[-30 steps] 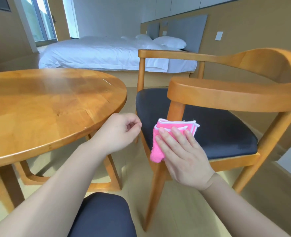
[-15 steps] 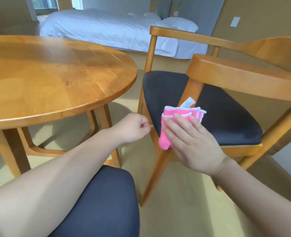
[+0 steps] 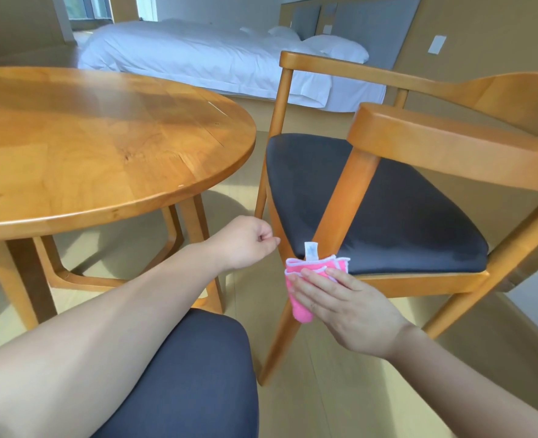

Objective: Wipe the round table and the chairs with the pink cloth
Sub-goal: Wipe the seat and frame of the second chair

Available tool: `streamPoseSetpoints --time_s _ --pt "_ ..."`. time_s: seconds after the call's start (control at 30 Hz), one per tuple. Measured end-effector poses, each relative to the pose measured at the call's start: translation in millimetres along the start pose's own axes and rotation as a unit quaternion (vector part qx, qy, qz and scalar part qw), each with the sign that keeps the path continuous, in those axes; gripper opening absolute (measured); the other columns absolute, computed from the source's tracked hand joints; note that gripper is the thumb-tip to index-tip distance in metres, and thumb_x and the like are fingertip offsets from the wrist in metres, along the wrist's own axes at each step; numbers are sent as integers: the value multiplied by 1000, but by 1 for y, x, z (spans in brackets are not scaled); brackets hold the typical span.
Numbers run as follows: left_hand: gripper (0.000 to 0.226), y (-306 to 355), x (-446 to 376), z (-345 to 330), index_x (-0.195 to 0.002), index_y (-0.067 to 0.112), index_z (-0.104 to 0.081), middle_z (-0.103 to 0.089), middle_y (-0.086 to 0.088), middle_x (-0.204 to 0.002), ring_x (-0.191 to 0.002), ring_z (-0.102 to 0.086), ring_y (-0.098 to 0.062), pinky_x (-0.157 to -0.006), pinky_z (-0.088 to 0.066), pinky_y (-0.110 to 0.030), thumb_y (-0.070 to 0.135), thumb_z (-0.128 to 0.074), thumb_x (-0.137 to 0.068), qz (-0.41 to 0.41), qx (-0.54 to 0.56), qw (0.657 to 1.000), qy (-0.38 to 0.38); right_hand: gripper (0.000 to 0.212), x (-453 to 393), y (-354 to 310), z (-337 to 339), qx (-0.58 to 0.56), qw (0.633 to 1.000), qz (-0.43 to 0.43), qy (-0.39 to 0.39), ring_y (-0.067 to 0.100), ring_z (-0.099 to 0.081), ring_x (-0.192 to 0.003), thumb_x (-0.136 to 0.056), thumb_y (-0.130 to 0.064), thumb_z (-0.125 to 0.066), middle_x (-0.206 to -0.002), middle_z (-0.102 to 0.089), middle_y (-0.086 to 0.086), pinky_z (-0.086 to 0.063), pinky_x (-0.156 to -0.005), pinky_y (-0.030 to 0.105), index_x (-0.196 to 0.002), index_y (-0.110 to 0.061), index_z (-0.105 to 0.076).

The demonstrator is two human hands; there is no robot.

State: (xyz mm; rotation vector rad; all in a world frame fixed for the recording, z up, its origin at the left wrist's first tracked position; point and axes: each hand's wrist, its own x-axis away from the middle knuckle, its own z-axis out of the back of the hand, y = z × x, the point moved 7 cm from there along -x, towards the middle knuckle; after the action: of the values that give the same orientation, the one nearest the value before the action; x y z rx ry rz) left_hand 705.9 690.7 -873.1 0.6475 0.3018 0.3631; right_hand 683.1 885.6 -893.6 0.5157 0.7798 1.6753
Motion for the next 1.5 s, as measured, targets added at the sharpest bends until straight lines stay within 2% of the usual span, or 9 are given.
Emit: streamPoseSetpoints --time_s 0.17,0.37,0.6,0.83,0.93,1.0,1.17,1.33,1.5 --pt "39 0 1 1 -64 7 -57 -51 2 -58 -57 -52 -11 -55 -42 -20 34 -56 -92 -7 14 1000 -2 68 -4 43 31 -10 998 -9 55 24 -23 -141 -80 -24 -40 -153 -24 3 -1 -118 41 -146 -9 -34" --pt "40 -2 0 -2 -60 11 -55 -49 4 -57 -54 -50 -9 -53 -35 -14 35 -56 -92 0 8 1000 0 54 -12 105 76 41 990 -79 106 31 -18 -145 -97 -30 -40 -153 -35 11 -4 -121 44 -147 -9 -38" --pt "41 0 -2 -2 -59 12 -53 -47 4 -56 -54 -48 -10 -53 -35 -15 35 -56 -92 2 9 1000 -3 49 -14 111 87 25 980 -113 160 33 -19 -146 -98 -24 -43 -152 -36 13 -9 -120 47 -144 -6 -42" --pt "37 5 2 0 -65 3 -58 -51 1 -58 -52 -51 -3 -49 -36 -9 29 -58 -92 -9 8 1000 -2 57 -9 61 45 15 997 -33 63 32 -27 -139 -85 -22 -40 -146 -46 11 -3 -118 46 -140 -7 -46" --pt "38 13 6 1 -62 6 -53 -53 -2 -58 -56 -53 -9 -56 -47 -27 29 -58 -92 -33 11 999 -6 60 4 27 17 10 999 50 -10 28 -29 -142 -85 -20 -38 -152 -39 5 -8 -117 46 -144 -12 -43" --pt "39 20 9 3 -58 13 -49 -47 5 -53 -51 -46 -8 -55 -45 -29 32 -58 -92 -49 8 999 -7 58 16 16 7 -11 996 81 -21 24 -29 -143 -89 -19 -38 -155 -32 1 -12 -116 45 -147 -13 -38" --pt "38 45 17 8 -58 17 -50 -48 6 -52 -51 -47 -10 -57 -49 -33 31 -58 -92 -101 -10 995 -24 49 31 17 9 -81 994 68 17 22 -37 -138 -94 -15 -34 -149 -41 -3 -23 -117 48 -143 -13 -38" --pt "38 73 32 10 -57 21 -48 -47 6 -51 -50 -48 -12 -56 -50 -38 31 -57 -92 -178 -48 982 -46 46 50 19 7 -75 995 71 1 26 -41 -136 -90 -19 -55 -143 -50 1 -30 -110 51 -136 -15 -55" --pt "35 117 49 8 -63 15 -52 -46 6 -56 -55 -47 -11 -57 -45 -35 32 -53 -93 -275 -140 949 -63 48 79 34 2 -88 994 47 -36 28 -43 -134 -91 -16 -39 -141 -52 4 -33 -109 52 -135 -15 -56"
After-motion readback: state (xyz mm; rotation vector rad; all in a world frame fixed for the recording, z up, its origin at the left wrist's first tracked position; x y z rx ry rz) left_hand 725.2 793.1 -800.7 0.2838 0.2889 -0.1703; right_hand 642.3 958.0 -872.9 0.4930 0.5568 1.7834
